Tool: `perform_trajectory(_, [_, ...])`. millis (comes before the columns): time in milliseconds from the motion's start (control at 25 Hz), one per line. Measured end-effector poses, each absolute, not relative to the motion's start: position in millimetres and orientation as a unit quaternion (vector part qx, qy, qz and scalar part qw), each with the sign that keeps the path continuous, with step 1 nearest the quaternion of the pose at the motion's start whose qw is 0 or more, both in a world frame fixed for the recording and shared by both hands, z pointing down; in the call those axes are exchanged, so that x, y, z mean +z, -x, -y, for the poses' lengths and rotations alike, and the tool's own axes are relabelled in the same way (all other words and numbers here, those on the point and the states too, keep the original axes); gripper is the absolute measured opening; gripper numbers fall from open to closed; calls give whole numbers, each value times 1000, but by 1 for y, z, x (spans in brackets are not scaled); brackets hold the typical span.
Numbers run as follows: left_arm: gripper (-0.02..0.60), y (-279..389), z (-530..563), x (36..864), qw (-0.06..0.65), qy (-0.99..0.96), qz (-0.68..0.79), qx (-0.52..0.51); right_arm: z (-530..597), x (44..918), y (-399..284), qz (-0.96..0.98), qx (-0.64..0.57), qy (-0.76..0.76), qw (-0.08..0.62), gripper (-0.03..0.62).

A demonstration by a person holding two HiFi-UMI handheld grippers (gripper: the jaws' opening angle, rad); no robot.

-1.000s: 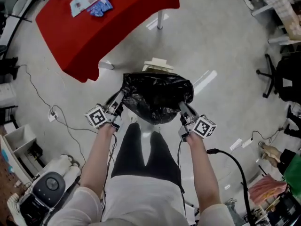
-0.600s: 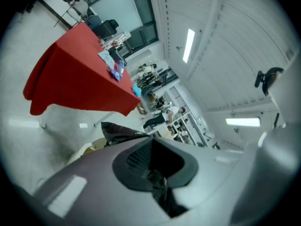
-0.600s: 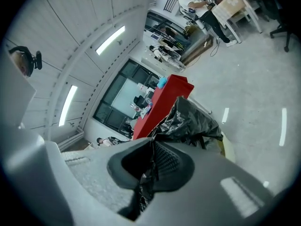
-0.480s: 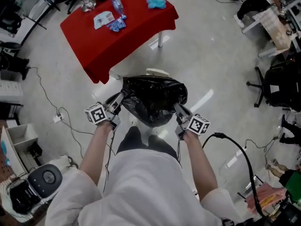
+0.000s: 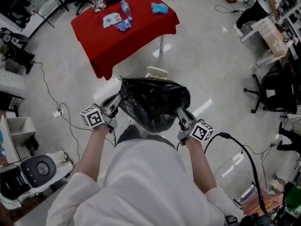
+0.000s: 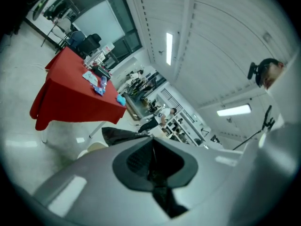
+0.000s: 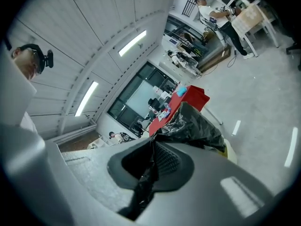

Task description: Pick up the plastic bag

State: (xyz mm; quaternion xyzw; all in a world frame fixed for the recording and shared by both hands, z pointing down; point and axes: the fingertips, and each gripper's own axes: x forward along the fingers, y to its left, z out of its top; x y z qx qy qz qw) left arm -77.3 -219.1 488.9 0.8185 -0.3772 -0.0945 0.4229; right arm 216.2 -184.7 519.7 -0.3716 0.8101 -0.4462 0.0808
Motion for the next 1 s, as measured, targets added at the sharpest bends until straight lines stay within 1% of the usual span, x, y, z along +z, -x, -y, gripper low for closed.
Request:
perform_trajectory(320, [6,73,186,456,401,-838,359,-91,167,480,-214,-830,-406,369,95,3])
perform_trajectory(520, [6,88,171,446,383,-852,346,-85,151,466,-210,-825,-396,387,112,3])
perform_trajectory(760, [6,104,155,429,375,-867,319,-75,127,448,-189,-824,-373,411,113,3])
perform_trajectory(1000, [6,125,139,413,339,-892,298,-34,100,436,-169,-823,-343,441,106,3])
